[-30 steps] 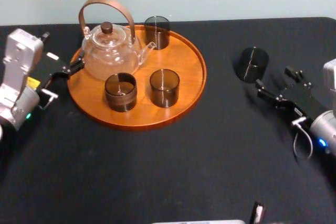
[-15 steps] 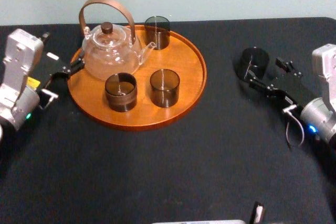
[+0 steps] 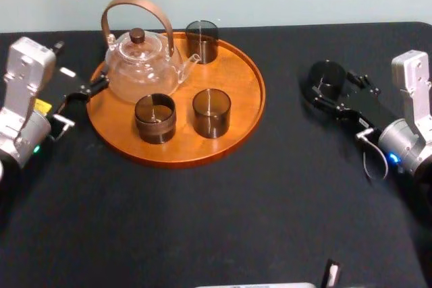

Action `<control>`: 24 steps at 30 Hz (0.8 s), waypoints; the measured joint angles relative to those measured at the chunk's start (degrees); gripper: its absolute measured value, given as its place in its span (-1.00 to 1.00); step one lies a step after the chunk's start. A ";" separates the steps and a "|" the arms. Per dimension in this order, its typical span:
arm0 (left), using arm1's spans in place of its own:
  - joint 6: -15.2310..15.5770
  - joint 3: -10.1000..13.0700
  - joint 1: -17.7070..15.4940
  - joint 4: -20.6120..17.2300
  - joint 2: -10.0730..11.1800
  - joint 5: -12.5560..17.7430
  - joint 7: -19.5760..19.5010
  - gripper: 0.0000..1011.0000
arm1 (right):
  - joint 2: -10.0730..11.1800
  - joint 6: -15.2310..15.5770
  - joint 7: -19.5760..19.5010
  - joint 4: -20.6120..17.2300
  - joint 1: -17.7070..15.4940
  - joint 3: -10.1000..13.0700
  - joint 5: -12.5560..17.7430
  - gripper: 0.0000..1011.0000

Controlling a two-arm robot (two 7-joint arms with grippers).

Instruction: Pick up the glass from the table and place it on the tray.

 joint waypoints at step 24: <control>0.00 0.00 0.00 0.00 0.00 0.00 0.00 0.98 | -1.74 -2.78 1.89 10.48 7.99 -1.55 -0.88 0.98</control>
